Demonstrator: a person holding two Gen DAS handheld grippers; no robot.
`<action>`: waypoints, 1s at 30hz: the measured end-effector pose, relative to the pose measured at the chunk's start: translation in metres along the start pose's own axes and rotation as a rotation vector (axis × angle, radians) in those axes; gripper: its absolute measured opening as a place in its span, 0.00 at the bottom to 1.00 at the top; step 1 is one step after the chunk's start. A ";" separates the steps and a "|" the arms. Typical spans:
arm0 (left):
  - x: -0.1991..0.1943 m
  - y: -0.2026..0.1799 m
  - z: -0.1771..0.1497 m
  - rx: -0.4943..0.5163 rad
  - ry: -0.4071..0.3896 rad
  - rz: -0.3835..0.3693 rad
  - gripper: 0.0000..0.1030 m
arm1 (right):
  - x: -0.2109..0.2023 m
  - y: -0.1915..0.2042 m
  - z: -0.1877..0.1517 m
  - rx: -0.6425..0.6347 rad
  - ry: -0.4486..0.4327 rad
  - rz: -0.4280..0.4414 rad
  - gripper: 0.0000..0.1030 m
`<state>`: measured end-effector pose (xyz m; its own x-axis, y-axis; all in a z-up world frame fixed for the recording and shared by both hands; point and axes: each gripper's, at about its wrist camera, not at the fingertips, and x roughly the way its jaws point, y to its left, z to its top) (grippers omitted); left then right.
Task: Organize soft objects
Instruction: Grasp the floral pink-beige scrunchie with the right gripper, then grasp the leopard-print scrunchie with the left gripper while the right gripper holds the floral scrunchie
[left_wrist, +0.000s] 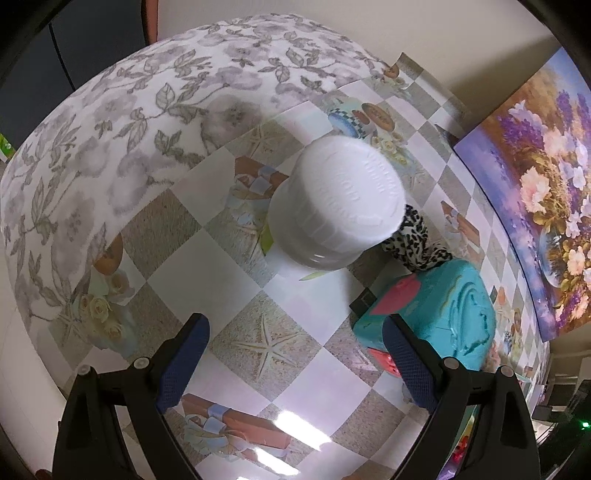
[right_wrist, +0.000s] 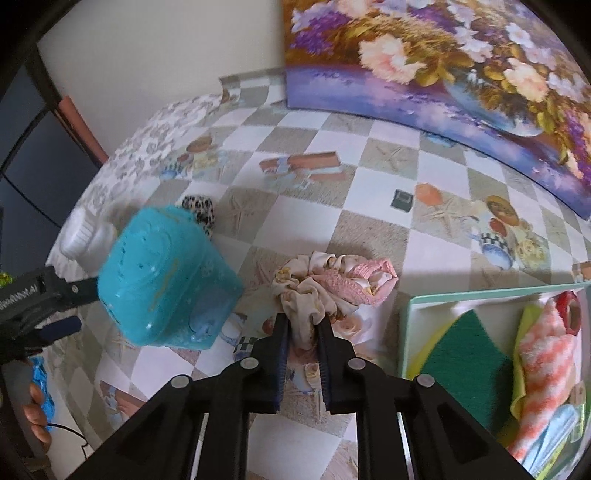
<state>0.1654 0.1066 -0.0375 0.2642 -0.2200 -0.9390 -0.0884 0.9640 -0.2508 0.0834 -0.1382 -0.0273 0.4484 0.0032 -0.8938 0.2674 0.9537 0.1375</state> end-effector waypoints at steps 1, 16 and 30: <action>-0.002 0.000 0.000 0.002 -0.004 -0.002 0.92 | -0.004 -0.002 0.001 0.005 -0.009 0.002 0.15; -0.045 -0.012 -0.003 0.069 -0.092 -0.028 0.92 | -0.072 -0.028 0.015 0.090 -0.121 -0.013 0.15; -0.062 -0.102 0.040 0.369 -0.124 0.012 0.92 | -0.078 -0.043 0.020 0.108 -0.131 -0.033 0.15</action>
<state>0.1962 0.0277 0.0558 0.3816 -0.2101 -0.9001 0.2528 0.9604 -0.1170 0.0539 -0.1852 0.0454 0.5436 -0.0739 -0.8361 0.3712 0.9146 0.1605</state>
